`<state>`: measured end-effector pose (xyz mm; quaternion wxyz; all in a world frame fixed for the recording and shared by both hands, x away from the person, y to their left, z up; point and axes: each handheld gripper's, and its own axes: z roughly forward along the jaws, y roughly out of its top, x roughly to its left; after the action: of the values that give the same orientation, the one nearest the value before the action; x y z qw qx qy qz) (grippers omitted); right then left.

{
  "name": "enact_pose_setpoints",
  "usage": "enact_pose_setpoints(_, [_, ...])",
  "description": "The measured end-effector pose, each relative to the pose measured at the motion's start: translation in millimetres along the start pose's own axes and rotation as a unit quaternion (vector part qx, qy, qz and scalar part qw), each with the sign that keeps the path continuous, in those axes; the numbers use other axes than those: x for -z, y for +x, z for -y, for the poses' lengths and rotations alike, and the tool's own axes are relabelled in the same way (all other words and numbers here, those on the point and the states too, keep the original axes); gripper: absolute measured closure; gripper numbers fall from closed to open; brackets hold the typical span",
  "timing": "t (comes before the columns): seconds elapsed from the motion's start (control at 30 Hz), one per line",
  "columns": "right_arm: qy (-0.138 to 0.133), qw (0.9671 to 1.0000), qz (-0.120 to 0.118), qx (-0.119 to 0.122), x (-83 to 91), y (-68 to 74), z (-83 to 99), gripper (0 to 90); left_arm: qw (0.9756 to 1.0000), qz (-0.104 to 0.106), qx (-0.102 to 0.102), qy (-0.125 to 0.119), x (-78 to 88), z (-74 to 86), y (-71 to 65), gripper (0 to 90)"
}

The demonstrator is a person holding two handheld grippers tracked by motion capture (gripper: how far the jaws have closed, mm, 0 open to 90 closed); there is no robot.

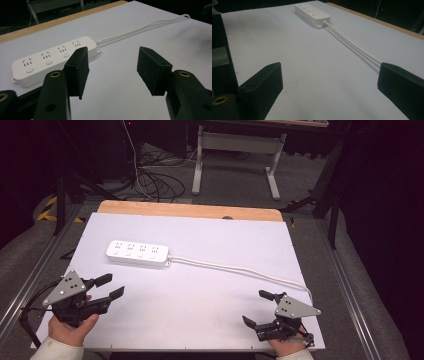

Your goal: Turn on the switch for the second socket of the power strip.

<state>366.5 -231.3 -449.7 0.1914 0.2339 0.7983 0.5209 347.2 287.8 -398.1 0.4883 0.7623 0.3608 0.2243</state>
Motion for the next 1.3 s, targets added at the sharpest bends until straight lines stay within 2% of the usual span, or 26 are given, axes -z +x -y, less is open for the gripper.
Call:
enact_pose_setpoints(0.1, [0.0, 1.0, 0.0, 0.0, 0.3, 0.5, -0.1, 6.6, 1.0, 0.002, -0.002, 0.0, -2.2, -3.7, -0.3, 43.6])
enact_pose_setpoints(0.13, [0.001, 1.0, 0.0, 0.0, 0.3, 0.5, 0.0, 6.6, 0.9999, 0.003, -0.011, 0.001, -4.5, -7.8, 0.0, 43.9])
enact_pose_setpoints(0.27, [0.001, 1.0, -0.001, -0.001, 0.3, 0.2, 0.2, 6.6, 0.9999, 0.008, -0.01, 0.001, -9.7, -16.6, -0.9, 43.9])
enact_pose_setpoints(0.47, [0.0, 1.0, -0.001, 0.0, 0.5, 0.0, 0.4, 6.6, 0.9999, 0.004, -0.016, -0.002, -15.2, -25.4, -1.2, 44.0])
enact_pose_setpoints(0.97, [0.001, 1.0, -0.004, -0.001, 0.0, 0.0, 0.7, 6.8, 0.9996, 0.003, -0.015, 0.024, -41.7, -40.6, 9.0, 49.4])
enact_pose_setpoints(1.03, [0.001, 1.0, -0.004, -0.001, 0.1, -0.2, 0.8, 6.8, 0.9995, 0.001, -0.013, 0.03, -46.9, -42.0, 11.3, 51.3])
enact_pose_setpoints(1.13, [0.001, 1.0, -0.005, -0.001, 0.0, -0.1, 0.8, 6.8, 0.9992, -0.003, -0.02, 0.035, -48.8, -43.0, 12.9, 54.4])
enact_pose_setpoints(1.3, [0.002, 1.0, -0.006, 0.0, -0.4, 0.1, 0.8, 7.0, 0.9986, -0.018, -0.026, 0.042, -52.5, -45.0, 19.1, 77.9])
